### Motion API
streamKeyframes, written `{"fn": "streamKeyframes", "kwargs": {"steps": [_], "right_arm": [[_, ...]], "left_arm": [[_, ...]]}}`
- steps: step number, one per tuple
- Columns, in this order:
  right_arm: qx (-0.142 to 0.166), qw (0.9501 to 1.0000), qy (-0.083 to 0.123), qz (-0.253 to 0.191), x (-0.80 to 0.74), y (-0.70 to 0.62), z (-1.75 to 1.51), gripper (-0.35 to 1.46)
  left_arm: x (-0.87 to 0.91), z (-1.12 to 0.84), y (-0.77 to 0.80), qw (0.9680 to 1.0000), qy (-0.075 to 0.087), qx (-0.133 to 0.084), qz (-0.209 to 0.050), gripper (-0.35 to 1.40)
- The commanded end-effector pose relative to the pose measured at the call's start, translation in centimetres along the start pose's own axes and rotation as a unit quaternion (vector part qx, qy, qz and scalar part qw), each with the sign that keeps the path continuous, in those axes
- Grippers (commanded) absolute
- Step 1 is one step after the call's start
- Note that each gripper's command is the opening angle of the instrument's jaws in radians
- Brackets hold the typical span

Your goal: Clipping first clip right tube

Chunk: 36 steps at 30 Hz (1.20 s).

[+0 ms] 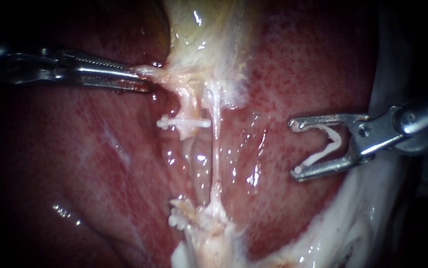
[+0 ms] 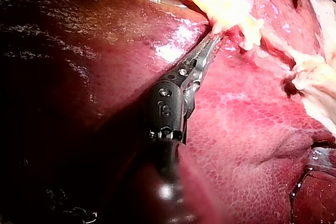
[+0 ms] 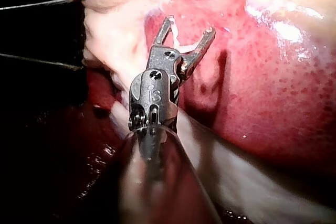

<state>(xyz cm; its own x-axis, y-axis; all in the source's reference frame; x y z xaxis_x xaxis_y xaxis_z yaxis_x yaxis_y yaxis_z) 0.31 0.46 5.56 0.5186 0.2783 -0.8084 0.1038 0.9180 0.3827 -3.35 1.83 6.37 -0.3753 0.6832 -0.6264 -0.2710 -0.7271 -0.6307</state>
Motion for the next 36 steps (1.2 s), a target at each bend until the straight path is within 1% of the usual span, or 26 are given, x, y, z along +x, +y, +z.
{"fn": "streamKeyframes", "kwargs": {"steps": [1,4,7,8,10,14,18,21,26,31,36], "right_arm": [[0.000,1.0000,0.000,0.000,-0.01,0.00,0.00,0.50],[0.000,1.0000,0.000,0.000,-0.01,0.00,0.00,0.50],[0.000,1.0000,0.000,0.000,-0.01,0.00,0.00,0.50],[0.000,1.0000,0.000,0.000,-0.01,0.00,0.00,0.50],[0.000,1.0000,0.000,0.000,-0.01,0.00,0.00,0.50],[0.003,1.0000,0.000,0.000,0.01,0.00,0.02,0.50],[0.011,0.9999,0.002,0.000,0.08,-0.03,0.09,0.50],[0.016,0.9998,0.009,-0.001,0.15,-0.09,0.22,0.50],[0.022,0.9990,0.018,0.036,0.23,-0.18,0.59,0.50],[0.024,0.9973,0.018,0.067,0.18,-0.23,0.98,0.50],[0.028,0.9950,0.016,0.094,0.05,-0.27,1.34,0.50]], "left_arm": [[0.02,-0.03,0.00,1.0000,0.000,-0.001,0.000,-0.35],[0.11,-0.16,-0.01,1.0000,-0.001,-0.006,-0.002,-0.35],[0.24,-0.38,-0.01,1.0000,0.000,0.001,-0.006,-0.35],[0.28,-0.45,-0.01,0.9999,0.002,0.004,-0.011,-0.35],[0.37,-0.61,0.00,0.9999,0.010,0.009,-0.008,-0.35],[0.48,-0.79,0.05,0.9998,0.015,0.013,-0.004,-0.35],[0.50,-0.79,0.09,0.9998,0.015,0.014,-0.001,-0.35],[0.49,-0.78,0.08,0.9998,0.015,0.014,-0.001,-0.35],[0.49,-0.78,0.08,0.9998,0.015,0.014,-0.001,-0.35],[0.49,-0.78,0.08,0.9998,0.015,0.014,-0.001,-0.35],[0.49,-0.77,0.08,0.9998,0.015,0.014,-0.001,-0.35]]}}
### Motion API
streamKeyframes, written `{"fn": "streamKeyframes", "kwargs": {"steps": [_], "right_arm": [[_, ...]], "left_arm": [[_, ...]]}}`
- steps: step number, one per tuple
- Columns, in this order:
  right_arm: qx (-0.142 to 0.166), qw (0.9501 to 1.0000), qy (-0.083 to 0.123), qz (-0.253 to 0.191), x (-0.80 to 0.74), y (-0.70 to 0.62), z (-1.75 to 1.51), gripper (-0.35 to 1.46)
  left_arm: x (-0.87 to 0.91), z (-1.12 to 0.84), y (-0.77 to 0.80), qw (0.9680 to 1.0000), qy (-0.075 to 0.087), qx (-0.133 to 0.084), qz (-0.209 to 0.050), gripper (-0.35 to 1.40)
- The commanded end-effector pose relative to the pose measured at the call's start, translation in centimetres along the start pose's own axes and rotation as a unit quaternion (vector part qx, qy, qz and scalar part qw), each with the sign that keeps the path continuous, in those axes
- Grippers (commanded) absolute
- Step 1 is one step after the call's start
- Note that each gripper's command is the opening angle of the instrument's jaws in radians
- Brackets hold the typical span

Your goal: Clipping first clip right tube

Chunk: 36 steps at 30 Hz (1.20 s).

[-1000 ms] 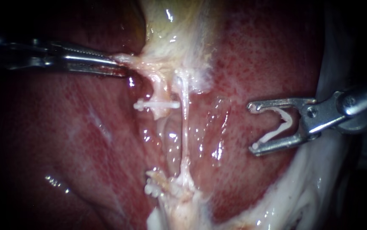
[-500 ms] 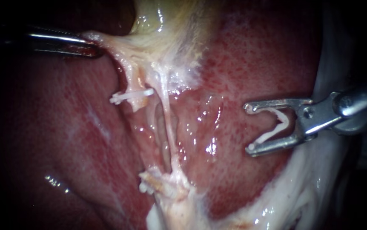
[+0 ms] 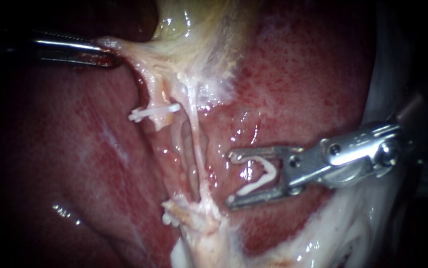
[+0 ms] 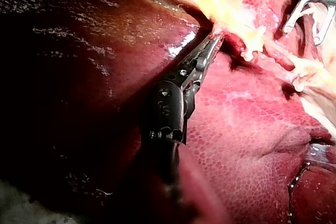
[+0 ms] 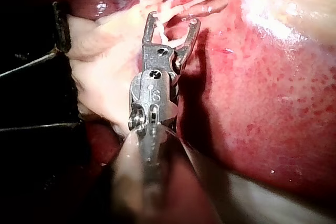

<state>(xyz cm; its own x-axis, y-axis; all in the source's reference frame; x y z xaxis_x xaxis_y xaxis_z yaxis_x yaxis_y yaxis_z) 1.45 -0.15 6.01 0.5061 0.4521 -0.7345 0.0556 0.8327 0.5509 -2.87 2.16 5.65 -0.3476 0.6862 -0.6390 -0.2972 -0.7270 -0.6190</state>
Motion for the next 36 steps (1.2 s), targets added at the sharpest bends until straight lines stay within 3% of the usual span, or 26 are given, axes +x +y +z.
{"fn": "streamKeyframes", "kwargs": {"steps": [1,10,17,21,27,31,36], "right_arm": [[0.003,1.0000,-0.001,0.005,-0.03,0.01,0.06,0.50],[0.018,0.9990,0.007,0.040,-0.24,0.14,0.44,0.50],[0.048,0.9943,0.047,0.082,-0.19,0.22,0.60,0.50],[0.077,0.9879,0.072,0.113,-0.14,0.24,0.69,0.50],[0.128,0.9731,0.114,0.153,-0.08,0.22,0.71,0.49],[0.157,0.9653,0.127,0.165,0.02,0.14,0.65,0.49],[0.173,0.9613,0.136,0.165,0.16,0.05,0.58,0.47]], "left_arm": [[0.00,0.00,0.00,1.0000,0.000,0.000,0.000,-0.35],[0.00,0.00,0.00,1.0000,0.000,0.000,0.000,-0.35],[0.00,0.01,0.00,1.0000,0.000,0.000,0.000,-0.35],[0.00,0.01,0.00,1.0000,0.000,0.000,0.000,-0.35],[0.00,0.01,-0.01,1.0000,0.000,0.000,0.000,-0.35],[0.00,0.01,-0.01,1.0000,0.000,0.000,0.000,-0.35],[0.00,0.01,-0.01,1.0000,0.000,0.000,0.000,-0.35]]}}
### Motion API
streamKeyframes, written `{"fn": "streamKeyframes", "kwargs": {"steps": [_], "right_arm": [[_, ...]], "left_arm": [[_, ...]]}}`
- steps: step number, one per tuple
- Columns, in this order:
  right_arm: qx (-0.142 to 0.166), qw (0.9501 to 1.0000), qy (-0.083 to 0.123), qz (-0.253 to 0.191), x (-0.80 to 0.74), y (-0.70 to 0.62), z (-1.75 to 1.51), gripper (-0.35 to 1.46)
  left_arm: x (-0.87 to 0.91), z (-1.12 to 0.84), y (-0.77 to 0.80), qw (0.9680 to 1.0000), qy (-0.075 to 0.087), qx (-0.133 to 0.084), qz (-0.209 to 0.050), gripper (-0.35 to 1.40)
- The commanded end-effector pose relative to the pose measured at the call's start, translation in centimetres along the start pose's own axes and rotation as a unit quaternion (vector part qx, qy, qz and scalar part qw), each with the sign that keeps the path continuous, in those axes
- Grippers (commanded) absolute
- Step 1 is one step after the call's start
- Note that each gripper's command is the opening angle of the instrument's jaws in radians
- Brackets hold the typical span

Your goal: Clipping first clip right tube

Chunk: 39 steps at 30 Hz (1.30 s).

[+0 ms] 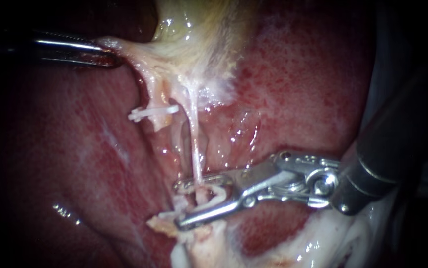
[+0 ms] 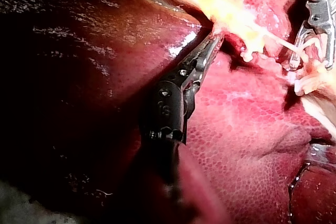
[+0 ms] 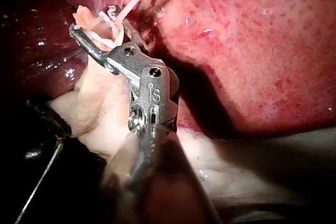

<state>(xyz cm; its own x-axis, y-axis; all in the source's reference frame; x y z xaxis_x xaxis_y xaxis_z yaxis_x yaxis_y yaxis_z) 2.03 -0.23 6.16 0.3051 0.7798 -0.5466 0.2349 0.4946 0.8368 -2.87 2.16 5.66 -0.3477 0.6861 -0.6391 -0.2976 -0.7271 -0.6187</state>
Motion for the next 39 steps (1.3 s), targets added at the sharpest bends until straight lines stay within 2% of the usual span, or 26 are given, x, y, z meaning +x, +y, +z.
{"fn": "streamKeyframes", "kwargs": {"steps": [1,7,13,16,19,20,28,33,39], "right_arm": [[0.002,1.0000,0.000,0.003,0.02,-0.02,0.00,0.46],[0.006,1.0000,-0.002,0.005,0.01,-0.01,-0.06,0.35],[0.007,0.9999,-0.003,0.011,-0.01,0.04,-0.13,0.17],[0.008,0.9999,-0.003,0.011,-0.01,0.03,-0.15,-0.03],[0.008,0.9999,-0.003,0.014,0.00,0.02,-0.16,-0.32],[0.009,0.9998,-0.003,0.017,0.00,0.01,-0.16,-0.35],[0.008,0.9984,-0.005,0.056,0.00,0.02,-0.17,-0.35],[0.028,0.9980,-0.018,0.053,-0.02,0.02,-0.16,-0.35],[0.030,0.9978,-0.020,0.056,-0.04,0.03,-0.15,-0.35]], "left_arm": [[0.00,0.00,0.00,1.0000,0.000,0.000,0.000,-0.35],[0.00,0.00,0.00,1.0000,0.000,0.000,0.000,-0.35],[0.00,0.00,0.00,1.0000,0.000,0.000,0.000,-0.35],[0.00,0.00,-0.01,1.0000,0.000,0.000,0.000,-0.35],[0.00,0.00,-0.01,1.0000,0.000,0.000,0.000,-0.35],[0.00,0.01,-0.01,1.0000,0.000,0.000,0.000,-0.35],[0.00,0.01,-0.01,1.0000,0.000,0.000,0.000,-0.35],[0.00,0.01,-0.03,1.0000,0.000,0.000,0.000,-0.35],[-0.01,0.02,-0.05,1.0000,0.000,0.000,0.000,-0.35]]}}
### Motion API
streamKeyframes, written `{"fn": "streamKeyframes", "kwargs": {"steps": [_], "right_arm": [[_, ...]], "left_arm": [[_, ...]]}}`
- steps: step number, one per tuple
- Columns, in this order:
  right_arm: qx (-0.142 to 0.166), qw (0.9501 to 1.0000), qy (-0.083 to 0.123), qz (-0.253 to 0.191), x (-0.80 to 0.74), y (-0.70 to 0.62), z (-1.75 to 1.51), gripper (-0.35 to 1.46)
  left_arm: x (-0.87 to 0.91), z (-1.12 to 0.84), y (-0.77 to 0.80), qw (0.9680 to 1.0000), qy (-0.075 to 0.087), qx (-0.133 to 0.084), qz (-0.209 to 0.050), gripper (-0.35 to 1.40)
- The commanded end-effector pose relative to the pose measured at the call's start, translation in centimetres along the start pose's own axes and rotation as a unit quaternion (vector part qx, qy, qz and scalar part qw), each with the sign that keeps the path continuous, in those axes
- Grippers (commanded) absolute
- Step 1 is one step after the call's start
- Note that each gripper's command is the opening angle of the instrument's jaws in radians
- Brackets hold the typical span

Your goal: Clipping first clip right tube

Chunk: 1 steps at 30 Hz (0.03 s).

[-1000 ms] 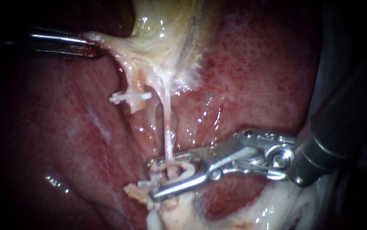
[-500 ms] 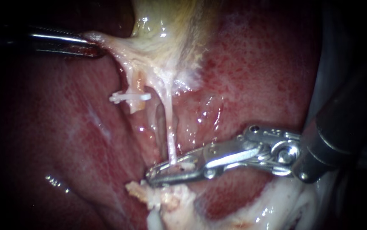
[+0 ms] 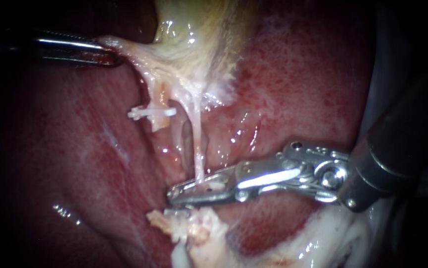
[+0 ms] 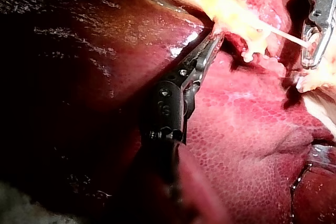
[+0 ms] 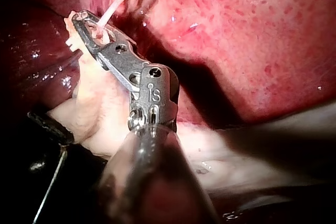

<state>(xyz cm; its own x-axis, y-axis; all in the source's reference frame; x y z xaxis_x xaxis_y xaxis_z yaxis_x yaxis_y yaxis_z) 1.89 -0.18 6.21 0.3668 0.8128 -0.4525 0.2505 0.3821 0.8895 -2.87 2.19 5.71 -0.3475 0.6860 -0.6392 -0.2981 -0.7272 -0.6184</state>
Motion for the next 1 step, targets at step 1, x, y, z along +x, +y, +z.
{"fn": "streamKeyframes", "kwargs": {"steps": [1], "right_arm": [[0.001,1.0000,0.000,0.000,0.00,0.01,0.00,-0.35]], "left_arm": [[0.00,0.01,0.00,1.0000,0.000,0.000,0.000,-0.35]]}}
